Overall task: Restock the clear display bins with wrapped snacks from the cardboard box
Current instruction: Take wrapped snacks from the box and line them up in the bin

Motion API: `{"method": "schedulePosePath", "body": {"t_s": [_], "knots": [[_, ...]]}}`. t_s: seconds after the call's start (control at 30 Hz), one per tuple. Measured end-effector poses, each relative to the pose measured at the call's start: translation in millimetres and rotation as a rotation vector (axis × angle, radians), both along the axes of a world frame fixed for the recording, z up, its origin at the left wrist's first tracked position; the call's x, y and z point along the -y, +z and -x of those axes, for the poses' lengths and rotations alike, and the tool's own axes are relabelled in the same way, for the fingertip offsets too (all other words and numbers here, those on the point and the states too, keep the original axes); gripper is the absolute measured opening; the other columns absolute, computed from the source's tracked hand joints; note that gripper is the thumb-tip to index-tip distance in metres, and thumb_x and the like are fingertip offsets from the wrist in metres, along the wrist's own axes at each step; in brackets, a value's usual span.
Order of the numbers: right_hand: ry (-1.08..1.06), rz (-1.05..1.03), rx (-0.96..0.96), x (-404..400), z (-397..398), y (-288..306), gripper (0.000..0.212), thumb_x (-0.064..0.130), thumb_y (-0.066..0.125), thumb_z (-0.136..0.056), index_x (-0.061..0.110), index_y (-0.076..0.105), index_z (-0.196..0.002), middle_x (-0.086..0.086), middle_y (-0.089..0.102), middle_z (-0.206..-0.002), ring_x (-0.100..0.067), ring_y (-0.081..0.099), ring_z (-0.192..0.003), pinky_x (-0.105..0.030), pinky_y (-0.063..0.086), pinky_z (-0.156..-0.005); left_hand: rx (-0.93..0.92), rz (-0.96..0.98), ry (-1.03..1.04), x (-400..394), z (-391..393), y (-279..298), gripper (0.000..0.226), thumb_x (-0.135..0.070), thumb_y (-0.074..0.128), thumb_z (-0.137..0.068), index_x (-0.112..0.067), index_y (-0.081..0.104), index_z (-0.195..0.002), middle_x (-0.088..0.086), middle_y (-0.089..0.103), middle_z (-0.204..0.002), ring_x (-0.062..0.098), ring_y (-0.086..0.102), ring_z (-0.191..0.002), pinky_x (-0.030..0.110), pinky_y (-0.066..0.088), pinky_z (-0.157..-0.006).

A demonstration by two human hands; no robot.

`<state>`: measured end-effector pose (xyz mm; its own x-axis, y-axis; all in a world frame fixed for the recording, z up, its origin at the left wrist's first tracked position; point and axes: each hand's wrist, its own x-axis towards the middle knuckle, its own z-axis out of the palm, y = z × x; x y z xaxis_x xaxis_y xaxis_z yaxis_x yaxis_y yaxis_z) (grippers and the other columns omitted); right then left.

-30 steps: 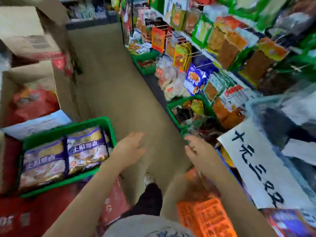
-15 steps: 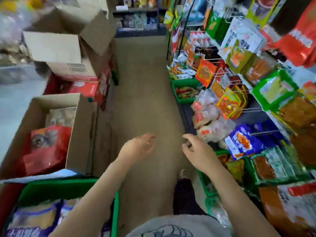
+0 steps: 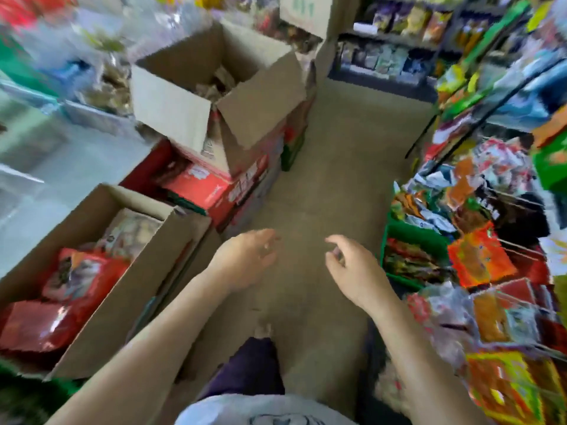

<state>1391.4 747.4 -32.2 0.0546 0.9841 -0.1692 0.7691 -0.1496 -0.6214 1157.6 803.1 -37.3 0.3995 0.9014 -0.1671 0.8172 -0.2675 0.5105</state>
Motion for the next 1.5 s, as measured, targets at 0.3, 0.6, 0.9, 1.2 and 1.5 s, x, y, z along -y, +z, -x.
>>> {"method": "schedulePosePath", "body": {"t_s": [0.3,0.6,0.9,1.2,1.5], "knots": [[0.266,-0.012,-0.008,-270.4,45.9,3.7,0.03,0.029,0.047,-0.103,0.028,0.058,-0.131,0.011,0.058,-0.117,-0.002,0.059,-0.093,-0.027,0.052,-0.081,0.196,-0.405,0.527,-223.7,53.3,-16.2,0.024,-0.03,0.057,-0.089,-0.016,0.075,-0.095,0.0,0.068,-0.105,0.024,0.062,-0.098,0.036,0.044,-0.086],[0.39,-0.355,-0.107,-509.8,104.2,31.4,0.024,0.012,0.053,-0.097,0.019,0.07,-0.112,0.006,0.063,-0.103,-0.005,0.059,-0.079,-0.012,0.046,-0.068,-0.04,-0.285,0.767,-420.1,119.4,6.5,0.062,-0.041,0.056,-0.097,-0.013,0.04,-0.149,0.012,0.026,-0.163,0.03,0.017,-0.152,0.047,0.014,-0.125],[0.986,-0.129,0.216,-729.2,208.6,15.6,0.025,0.023,0.052,-0.099,0.022,0.061,-0.122,0.003,0.054,-0.107,-0.019,0.056,-0.1,-0.035,0.049,-0.081,-0.049,-0.124,1.075,-505.1,129.3,7.6,0.08,-0.038,0.057,-0.097,-0.012,0.015,-0.16,0.009,-0.002,-0.169,0.022,-0.005,-0.156,0.041,0.006,-0.127],[1.446,0.195,0.759,-788.8,271.4,-66.8,0.062,0.02,0.066,-0.091,0.033,0.042,-0.146,-0.006,0.045,-0.146,-0.03,0.052,-0.122,-0.043,0.053,-0.094,-0.093,-0.133,1.139,-512.7,128.3,-1.6,0.079,-0.03,0.056,-0.099,-0.017,0.01,-0.162,-0.001,-0.01,-0.169,0.012,-0.014,-0.154,0.027,-0.005,-0.122],[1.197,0.849,-0.238,-816.8,256.8,7.3,0.029,0.036,0.057,-0.1,0.014,0.063,-0.117,-0.01,0.076,-0.094,-0.026,0.068,-0.078,-0.03,0.048,-0.062,0.097,-0.146,1.169,-514.2,129.0,-0.4,0.075,-0.037,0.059,-0.098,-0.026,0.019,-0.16,-0.014,-0.003,-0.168,-0.002,-0.01,-0.152,0.027,0.005,-0.121]]}}
